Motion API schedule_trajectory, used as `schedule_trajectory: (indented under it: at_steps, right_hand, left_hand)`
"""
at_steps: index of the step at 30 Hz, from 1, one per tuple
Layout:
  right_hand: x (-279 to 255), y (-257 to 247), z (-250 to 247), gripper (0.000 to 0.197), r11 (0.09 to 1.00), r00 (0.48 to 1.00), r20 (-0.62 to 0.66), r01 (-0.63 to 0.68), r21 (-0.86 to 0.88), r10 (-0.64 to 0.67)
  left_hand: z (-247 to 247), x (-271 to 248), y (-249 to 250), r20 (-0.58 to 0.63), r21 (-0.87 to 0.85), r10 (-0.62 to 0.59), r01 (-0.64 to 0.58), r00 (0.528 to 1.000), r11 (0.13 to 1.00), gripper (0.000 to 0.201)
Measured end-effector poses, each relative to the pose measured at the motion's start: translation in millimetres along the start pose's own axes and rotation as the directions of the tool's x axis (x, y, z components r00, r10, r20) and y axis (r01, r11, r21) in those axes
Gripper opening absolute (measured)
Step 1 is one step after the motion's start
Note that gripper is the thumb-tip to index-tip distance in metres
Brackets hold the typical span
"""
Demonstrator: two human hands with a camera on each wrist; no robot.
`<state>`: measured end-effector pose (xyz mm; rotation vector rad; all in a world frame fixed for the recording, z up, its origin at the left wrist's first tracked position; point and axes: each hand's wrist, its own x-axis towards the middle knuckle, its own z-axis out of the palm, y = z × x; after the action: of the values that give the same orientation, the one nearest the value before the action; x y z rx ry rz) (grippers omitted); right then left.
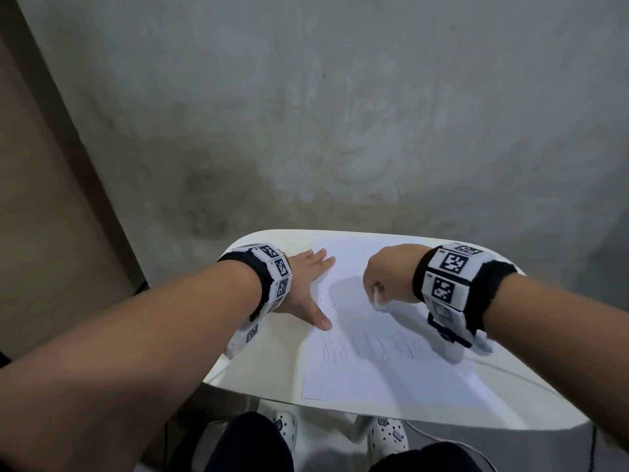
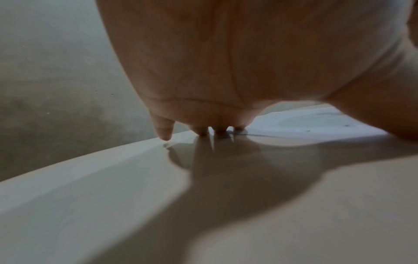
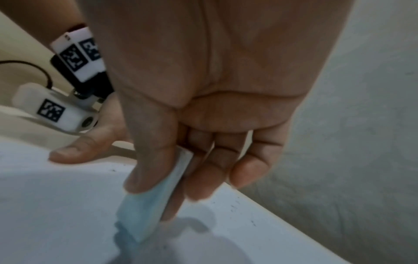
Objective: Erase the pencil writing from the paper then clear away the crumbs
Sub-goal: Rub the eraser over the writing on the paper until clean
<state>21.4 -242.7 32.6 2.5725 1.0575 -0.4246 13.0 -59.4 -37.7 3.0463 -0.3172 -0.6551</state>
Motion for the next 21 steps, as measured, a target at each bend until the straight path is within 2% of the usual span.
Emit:
schedule_trajectory:
  at_steps: [2,5,9,12,14,18,21]
  right_hand:
    - [-2,5,2,0.016,0.993,0.999,-0.031,-0.028,0.116,0.031]
    - [-4,7,8,0.010,0.919,0.991,-0.102,-0.041,0.392,0.087]
    - [-5,1,12,0.014,0.849,0.990,-0.083,-0.051,0.526,0.111]
    - [-5,0,10,0.011,0.772,0.983,-0.113,-0.041,0.635,0.146]
    - [-5,1,8,0.013,0.766,0.979,-0.136,-0.028,0.643,0.150]
    - [-6,-9,3,0.030,0.896,0.977,-0.192,-0.001,0.444,0.096]
    - [-5,-26,-1,0.022,0.932,0.980,-0.199,0.068,0.356,0.005]
  left_hand:
    - [-4,0,1,0.002,0.027,0.000,0.000,1.000,1.000,0.126]
    - [-7,3,0,-0.016,0.085,0.005,-0.003,1.000,0.996,0.127]
    - [-5,9,-5,-0.033,0.118,0.002,0.002,0.999,0.993,0.127]
    - [-5,12,-7,-0.025,0.118,-0.005,0.008,1.000,0.993,0.125]
    - [-5,10,-6,-0.017,0.099,-0.025,0.027,1.000,0.995,0.119]
    - [-9,7,0,-0.013,0.102,-0.080,0.081,0.997,0.992,0.106]
    - [-13,1,4,0.011,0.060,-0.082,0.081,0.997,0.995,0.104]
